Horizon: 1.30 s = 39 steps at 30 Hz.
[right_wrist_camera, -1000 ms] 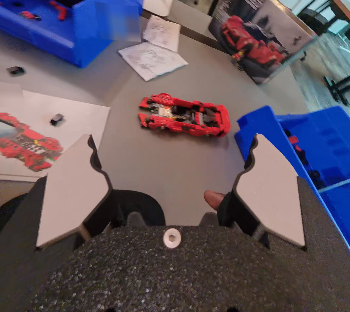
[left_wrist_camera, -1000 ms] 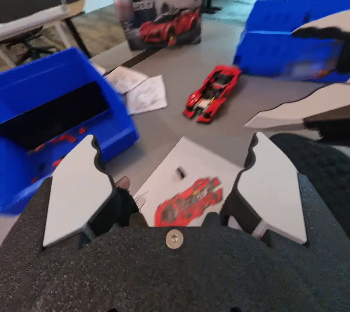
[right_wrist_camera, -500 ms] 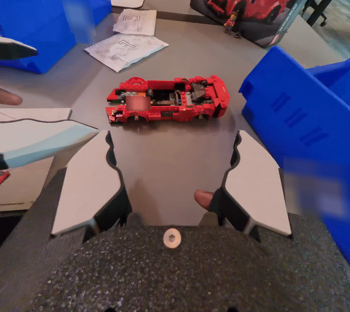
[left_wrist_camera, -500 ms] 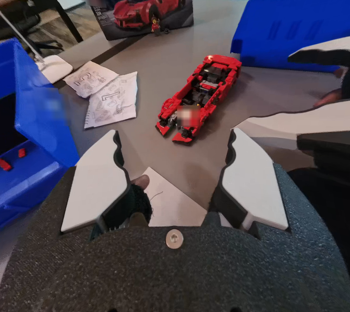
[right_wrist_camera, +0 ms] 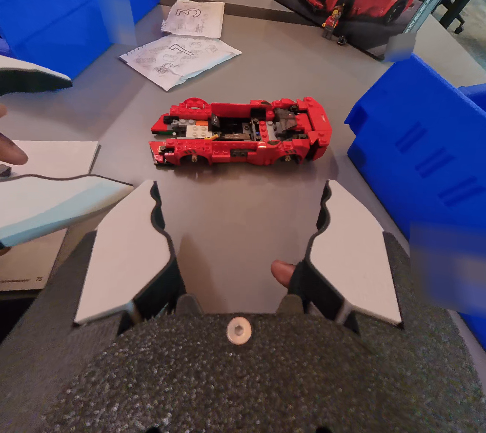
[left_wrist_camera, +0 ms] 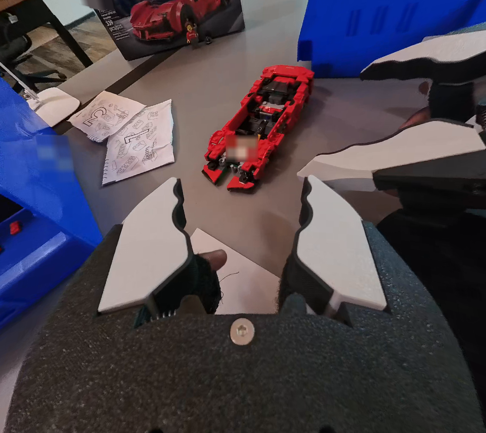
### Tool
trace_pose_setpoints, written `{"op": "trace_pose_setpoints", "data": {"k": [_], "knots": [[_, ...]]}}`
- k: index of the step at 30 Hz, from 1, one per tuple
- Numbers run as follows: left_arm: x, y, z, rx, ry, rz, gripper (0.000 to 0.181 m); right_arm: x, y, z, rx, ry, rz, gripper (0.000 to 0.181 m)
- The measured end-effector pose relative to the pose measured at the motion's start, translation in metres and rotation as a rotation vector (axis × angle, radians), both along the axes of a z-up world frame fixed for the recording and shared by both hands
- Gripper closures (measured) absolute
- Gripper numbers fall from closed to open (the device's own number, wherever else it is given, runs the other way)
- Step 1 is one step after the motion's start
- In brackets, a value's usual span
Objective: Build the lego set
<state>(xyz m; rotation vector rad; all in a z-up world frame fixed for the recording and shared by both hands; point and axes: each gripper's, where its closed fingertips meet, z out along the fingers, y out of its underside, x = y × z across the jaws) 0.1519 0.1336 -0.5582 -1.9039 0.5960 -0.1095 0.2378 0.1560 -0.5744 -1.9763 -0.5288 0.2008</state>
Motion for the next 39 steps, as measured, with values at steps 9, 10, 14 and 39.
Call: {"op": "trace_pose_setpoints", "data": {"k": [9, 10, 14, 39], "knots": [[-0.0001, -0.0003, 0.0002, -0.001, -0.001, 0.001, 0.096, -0.0005, 0.0000, -0.0024, -0.012, 0.017, 0.012, 0.074], [0.0000, -0.0003, 0.0000, 0.000, 0.002, 0.002, 0.096, 0.0000, 0.0001, -0.0024, -0.010, 0.013, 0.010, 0.074], [-0.0021, 0.0008, -0.0012, 0.003, 0.018, 0.017, 0.096, 0.0006, 0.0005, -0.0035, -0.005, -0.014, 0.006, 0.073], [0.0008, -0.0004, -0.0038, -0.013, 0.003, 0.003, 0.099, 0.0020, 0.0003, -0.0047, 0.003, -0.047, 0.010, 0.087]]}}
